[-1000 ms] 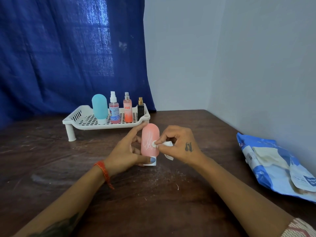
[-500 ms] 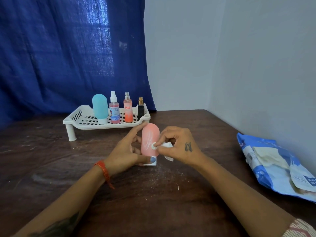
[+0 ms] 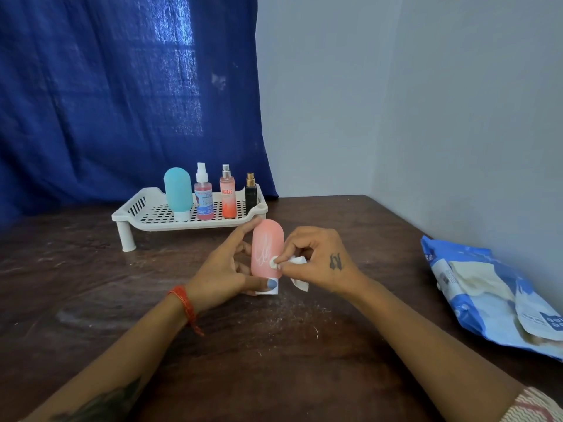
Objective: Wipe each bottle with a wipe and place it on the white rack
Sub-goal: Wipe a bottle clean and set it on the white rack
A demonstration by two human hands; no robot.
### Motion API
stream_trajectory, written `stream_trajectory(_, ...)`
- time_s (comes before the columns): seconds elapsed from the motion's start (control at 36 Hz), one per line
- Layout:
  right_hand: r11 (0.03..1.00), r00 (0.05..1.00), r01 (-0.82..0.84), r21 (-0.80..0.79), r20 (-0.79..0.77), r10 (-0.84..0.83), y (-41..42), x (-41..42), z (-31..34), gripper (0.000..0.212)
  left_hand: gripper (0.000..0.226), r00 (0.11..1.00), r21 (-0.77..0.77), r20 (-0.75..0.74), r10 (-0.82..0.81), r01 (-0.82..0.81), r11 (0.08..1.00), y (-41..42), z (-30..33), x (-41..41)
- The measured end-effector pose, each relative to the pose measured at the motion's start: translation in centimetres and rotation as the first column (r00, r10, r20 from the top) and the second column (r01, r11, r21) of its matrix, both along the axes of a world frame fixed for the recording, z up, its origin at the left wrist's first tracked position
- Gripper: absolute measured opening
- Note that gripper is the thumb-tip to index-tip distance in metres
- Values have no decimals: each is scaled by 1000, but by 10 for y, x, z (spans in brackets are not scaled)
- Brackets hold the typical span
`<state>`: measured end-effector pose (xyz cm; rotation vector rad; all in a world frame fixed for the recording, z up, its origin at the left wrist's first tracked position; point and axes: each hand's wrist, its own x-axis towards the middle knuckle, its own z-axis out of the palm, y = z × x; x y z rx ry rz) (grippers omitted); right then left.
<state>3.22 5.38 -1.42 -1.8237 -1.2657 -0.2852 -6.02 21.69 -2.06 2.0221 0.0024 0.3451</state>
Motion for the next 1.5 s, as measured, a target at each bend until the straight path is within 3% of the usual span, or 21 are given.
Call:
stream_trajectory(0.14, 997, 998, 66, -27, -7, -66, -1, 1, -1, 6, 100, 1000, 15, -4, 4, -4, 1000, 0, -1, 1)
stream_trajectory(0.33, 991, 994, 89, 96, 48, -94, 2, 2, -2, 4, 99, 1000, -12, -1, 2, -2, 1000, 2, -2, 1)
stream_trajectory(0.53, 1000, 1000, -7, -20, -21, 7, 1, -3, 0, 6, 100, 1000, 1, 0, 3, -3, 1000, 1, -1, 0)
stream_trajectory(0.69, 996, 996, 72, -55, -39, -74, -1, -1, -2, 5, 100, 1000, 0, -4, -5, 5, 1000, 0, -1, 0)
stream_trajectory(0.89, 985, 993, 117, 125, 5, -118, 0, 2, -2, 9, 100, 1000, -7, -17, -4, 4, 1000, 1, -1, -1)
stream_trajectory(1.06, 1000, 999, -6, 1, -44, 6, 0, -3, 1, 7, 100, 1000, -14, -5, -2, 2, 1000, -1, 0, -1)
stream_trajectory(1.17, 998, 997, 7, -60, -75, -12, -1, -2, 2, 5, 100, 1000, 4, -6, 1, -1, 1000, -1, 0, 0)
stream_trajectory(1.25, 995, 995, 90, -52, -34, -92, -1, -2, 0, 5, 99, 1000, 8, -3, 11, -11, 1000, -1, 0, 0)
stream_trajectory(1.39, 973, 978, 182, 140, 78, -194, 3, 0, -2, 7, 100, 1000, 20, 10, 10, -10, 1000, 0, -1, 0)
stream_trajectory(1.5, 973, 968, 185, 141, 145, -205, 7, -3, -2, 13, 100, 1000, 31, 20, 7, -7, 999, -1, -1, 0)
